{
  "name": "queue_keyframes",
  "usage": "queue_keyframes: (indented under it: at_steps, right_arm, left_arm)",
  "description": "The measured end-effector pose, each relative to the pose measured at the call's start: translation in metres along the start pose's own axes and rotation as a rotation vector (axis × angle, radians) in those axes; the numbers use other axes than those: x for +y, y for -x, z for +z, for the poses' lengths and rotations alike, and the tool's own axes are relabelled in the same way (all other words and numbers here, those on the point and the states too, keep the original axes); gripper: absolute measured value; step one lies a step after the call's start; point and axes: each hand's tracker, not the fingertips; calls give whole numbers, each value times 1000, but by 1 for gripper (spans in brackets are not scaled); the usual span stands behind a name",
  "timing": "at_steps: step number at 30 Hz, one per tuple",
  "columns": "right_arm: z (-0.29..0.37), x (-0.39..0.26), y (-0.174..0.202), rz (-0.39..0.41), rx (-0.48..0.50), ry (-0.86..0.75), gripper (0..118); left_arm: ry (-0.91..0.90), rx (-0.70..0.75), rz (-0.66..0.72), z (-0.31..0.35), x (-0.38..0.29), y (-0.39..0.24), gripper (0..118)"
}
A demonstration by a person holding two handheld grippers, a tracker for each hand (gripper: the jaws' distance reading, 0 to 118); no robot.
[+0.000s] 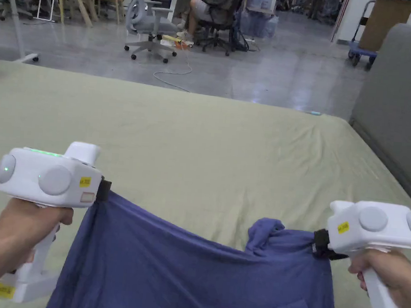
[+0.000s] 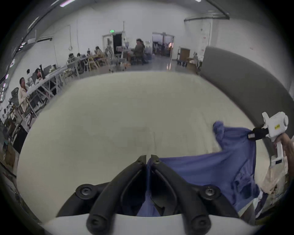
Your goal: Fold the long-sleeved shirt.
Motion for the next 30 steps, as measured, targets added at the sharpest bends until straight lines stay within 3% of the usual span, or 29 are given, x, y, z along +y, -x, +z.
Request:
queue_keyframes:
  at_steps: [5, 11, 15, 18, 22, 30]
  right_arm:
    - [115, 88, 26, 157, -41, -235, 1]
    - [247, 219, 54, 151, -134, -600, 1]
    - [307, 268, 66, 125, -189, -651, 1]
    - [324, 289, 69, 144, -252, -709, 1]
    - [330, 297, 66, 21, -202, -763, 1]
    - [238, 257, 58, 70, -190, -573, 1]
  left_arm:
    - [-156, 33, -68, 58, 97, 1, 0]
    - [-372, 111, -19, 123, 241, 6, 0]
    - [-472, 167, -23, 168, 302, 4, 0]
    - [-505, 161, 9, 184, 322, 5, 0]
    - [-519, 185, 13, 190, 329, 1, 0]
    - [-379, 176, -21, 134, 269, 1, 0]
